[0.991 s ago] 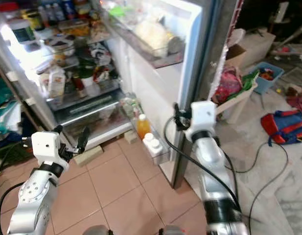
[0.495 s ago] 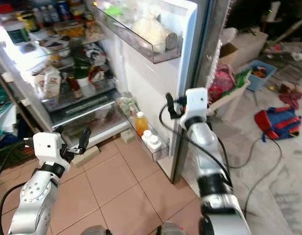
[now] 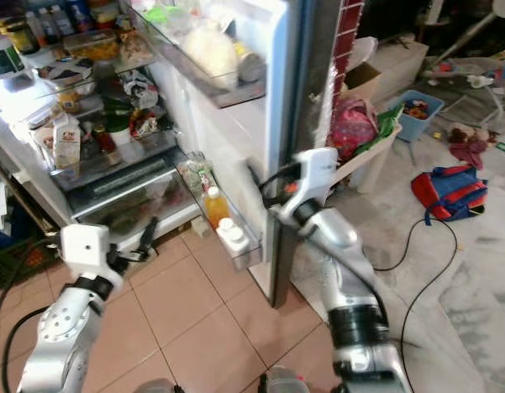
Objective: Restocking fridge
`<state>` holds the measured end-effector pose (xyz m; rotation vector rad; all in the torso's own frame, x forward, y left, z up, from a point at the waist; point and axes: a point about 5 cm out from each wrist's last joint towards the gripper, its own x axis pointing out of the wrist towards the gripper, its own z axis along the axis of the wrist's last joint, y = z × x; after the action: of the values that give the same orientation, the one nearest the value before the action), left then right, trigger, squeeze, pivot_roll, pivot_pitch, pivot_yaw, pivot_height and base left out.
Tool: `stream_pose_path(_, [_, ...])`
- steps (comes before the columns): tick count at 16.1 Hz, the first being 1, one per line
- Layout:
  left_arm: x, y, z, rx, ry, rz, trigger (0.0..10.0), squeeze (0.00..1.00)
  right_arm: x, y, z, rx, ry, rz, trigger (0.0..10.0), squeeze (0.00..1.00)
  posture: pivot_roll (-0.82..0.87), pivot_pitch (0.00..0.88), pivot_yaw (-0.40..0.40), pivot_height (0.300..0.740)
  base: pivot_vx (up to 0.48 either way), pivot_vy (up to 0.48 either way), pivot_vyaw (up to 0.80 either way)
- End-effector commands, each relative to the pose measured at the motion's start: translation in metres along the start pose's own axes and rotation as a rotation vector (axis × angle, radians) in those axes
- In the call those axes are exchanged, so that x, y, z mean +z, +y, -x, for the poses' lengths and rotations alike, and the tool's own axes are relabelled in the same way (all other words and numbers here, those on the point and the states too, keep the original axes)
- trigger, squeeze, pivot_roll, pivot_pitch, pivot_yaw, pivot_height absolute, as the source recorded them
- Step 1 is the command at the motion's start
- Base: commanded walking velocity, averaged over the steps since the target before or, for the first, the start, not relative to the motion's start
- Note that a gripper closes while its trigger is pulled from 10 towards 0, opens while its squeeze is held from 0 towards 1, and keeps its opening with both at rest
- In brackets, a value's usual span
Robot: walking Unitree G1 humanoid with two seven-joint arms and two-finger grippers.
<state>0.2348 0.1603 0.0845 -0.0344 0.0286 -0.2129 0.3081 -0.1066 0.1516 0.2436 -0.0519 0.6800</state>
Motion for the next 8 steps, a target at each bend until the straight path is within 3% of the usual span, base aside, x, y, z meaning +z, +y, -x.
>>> stream_pose_path(1, [0.001, -0.005, 0.002, -0.041, 0.002, -0.013, 10.0, 0.0, 0.004, 0.008, 0.001, 0.067, -0.001, 0.036, 10.0, 0.0, 0.08, 0.039, 0.025, 0.74, 0.0, 0.0, 0.0])
stream_pose_path(4, [0.002, -0.011, 0.004, -0.088, 0.0, -0.042, 10.0, 0.0, -0.003, -0.009, 0.022, -0.041, 0.031, 0.165, 10.0, 0.0, 0.08, 0.042, 0.025, 0.74, 0.0, 0.0, 0.0])
stream_pose_path(8, [0.003, -0.01, 0.005, -0.068, -0.01, -0.079, 10.0, 0.0, -0.017, -0.017, 0.065, -0.08, 0.12, 0.177, 10.0, 0.0, 0.07, 0.047, 0.023, 0.74, 0.0, 0.0, 0.0])
